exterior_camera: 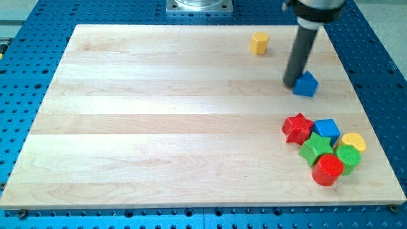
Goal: Push the triangle into the red star
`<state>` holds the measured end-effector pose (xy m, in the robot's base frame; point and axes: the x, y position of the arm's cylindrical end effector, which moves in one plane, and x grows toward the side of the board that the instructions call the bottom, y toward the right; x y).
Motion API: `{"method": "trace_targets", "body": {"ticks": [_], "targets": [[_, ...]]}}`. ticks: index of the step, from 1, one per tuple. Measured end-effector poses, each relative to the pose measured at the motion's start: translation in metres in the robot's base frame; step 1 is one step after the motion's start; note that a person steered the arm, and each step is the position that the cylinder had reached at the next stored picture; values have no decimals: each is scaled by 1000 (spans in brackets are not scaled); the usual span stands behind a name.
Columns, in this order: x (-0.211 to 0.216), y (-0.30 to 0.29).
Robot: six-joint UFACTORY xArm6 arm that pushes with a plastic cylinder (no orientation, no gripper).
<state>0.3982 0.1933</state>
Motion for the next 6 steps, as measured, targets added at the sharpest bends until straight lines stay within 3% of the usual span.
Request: {"method": "trace_targets", "body": {"ticks": [2,3,5,6], "targets": [[-16,25],[1,49],[68,-8],[64,-16]]}}
